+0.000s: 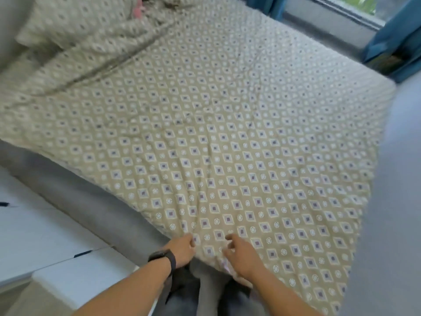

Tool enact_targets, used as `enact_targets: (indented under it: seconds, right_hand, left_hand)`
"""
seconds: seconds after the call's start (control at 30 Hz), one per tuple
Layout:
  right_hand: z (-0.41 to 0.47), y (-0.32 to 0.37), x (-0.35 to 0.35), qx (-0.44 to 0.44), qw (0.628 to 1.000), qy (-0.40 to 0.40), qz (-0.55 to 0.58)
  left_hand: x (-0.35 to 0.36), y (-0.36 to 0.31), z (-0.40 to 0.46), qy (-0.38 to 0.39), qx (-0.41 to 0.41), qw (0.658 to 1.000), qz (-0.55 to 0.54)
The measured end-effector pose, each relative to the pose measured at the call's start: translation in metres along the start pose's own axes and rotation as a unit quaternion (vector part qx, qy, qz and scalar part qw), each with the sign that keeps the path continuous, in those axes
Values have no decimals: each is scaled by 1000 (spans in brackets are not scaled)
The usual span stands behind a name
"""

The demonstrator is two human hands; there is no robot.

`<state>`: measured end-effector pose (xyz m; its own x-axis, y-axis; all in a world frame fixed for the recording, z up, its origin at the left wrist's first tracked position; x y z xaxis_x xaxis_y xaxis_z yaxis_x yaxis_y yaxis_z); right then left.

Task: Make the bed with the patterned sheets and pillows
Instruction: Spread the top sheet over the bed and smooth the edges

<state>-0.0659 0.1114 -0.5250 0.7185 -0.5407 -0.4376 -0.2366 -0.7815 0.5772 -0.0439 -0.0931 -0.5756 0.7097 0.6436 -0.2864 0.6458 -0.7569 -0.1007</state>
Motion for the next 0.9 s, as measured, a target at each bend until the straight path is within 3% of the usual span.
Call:
enact_targets:
  seconds: [0.17, 0.37, 0.63, 0.9]
  right_hand:
    - [-71, 129, -104, -111, 987, -116, 0]
    - [-83, 201, -171, -194, 962, -134, -135]
    - [-85, 254, -220, -224, 943, -196, -152]
    - [-60, 327, -243, -216, 927, -276, -134]
  left_hand:
    - [-82, -65, -159, -28, 101, 991, -78]
    - [-160, -112, -243, -135, 181, 963, -150]
    - [-231, -138, -293, -211, 248, 930, -172]
    - [-332, -134, -272, -219, 283, 921, -153]
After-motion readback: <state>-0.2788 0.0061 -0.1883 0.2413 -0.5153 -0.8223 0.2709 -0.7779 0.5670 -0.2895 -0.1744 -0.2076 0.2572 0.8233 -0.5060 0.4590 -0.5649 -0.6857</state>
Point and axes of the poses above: each hand's wrist, its own z-axis towards the middle knuckle, its own x-axis out of the palm, y = z × x, the point moved 9 cm from there along z, towards the middle knuckle, and after that the axes turned 14 degrees about -x, right-handed, at the moved point
